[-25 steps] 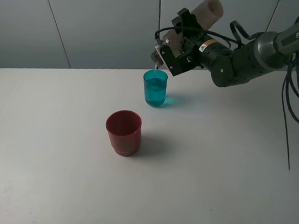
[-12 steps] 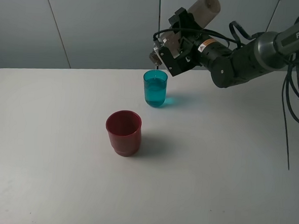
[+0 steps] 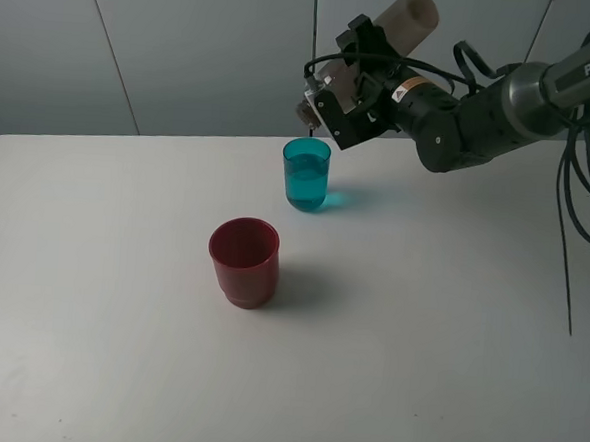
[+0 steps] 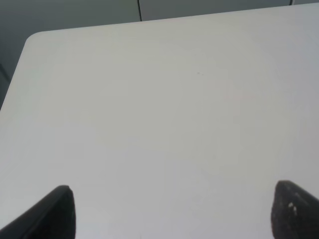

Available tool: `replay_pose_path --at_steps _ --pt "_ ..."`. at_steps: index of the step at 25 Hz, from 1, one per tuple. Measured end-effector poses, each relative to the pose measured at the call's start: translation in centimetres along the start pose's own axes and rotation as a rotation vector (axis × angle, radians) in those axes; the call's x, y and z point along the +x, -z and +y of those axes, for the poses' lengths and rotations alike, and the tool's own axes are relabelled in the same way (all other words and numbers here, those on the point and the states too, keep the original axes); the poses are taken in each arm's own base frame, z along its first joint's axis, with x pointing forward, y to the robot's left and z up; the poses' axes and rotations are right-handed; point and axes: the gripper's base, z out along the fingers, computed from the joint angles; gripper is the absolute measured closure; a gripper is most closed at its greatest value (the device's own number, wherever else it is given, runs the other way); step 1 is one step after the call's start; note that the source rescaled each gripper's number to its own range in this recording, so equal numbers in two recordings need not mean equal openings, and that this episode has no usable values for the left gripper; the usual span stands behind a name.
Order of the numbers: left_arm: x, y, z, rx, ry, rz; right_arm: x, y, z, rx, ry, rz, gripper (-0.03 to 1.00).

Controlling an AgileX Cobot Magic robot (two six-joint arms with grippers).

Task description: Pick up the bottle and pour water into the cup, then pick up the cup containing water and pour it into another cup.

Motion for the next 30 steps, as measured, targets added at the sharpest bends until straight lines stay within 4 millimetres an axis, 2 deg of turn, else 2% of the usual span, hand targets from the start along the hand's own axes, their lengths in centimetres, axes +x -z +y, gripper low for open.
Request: replay_pose_path --at_steps 5,10,15,19,23,25,30 --pt "0.0 0.0 0.0 0.000 0.000 0.000 0.3 0.4 -0.3 -0.103 -0.278 -0.004 0.92" --pt "0.0 0.0 0.0 0.000 0.000 0.000 1.3 1.6 -3.0 -0.184 -0.686 -0.011 0.92" --pt "0.0 0.0 0.0 0.000 0.000 0.000 2.1 3.6 -4.9 -0.385 -1.099 -0.001 0.92" --pt "0.0 0.0 0.0 0.000 0.000 0.000 3.8 4.7 -4.1 -0.486 -1.534 0.149 0.92" --pt "0.0 0.0 0.0 0.000 0.000 0.000 4.9 6.0 -2.1 -0.418 -1.894 0.243 0.92" --pt "0.0 0.0 0.0 0.000 0.000 0.000 4.7 6.8 -0.8 -0.384 -1.959 0.238 0.92" --pt "0.0 0.0 0.0 0.000 -0.002 0.000 3.7 8.8 1.4 -0.280 -1.996 0.179 0.92"
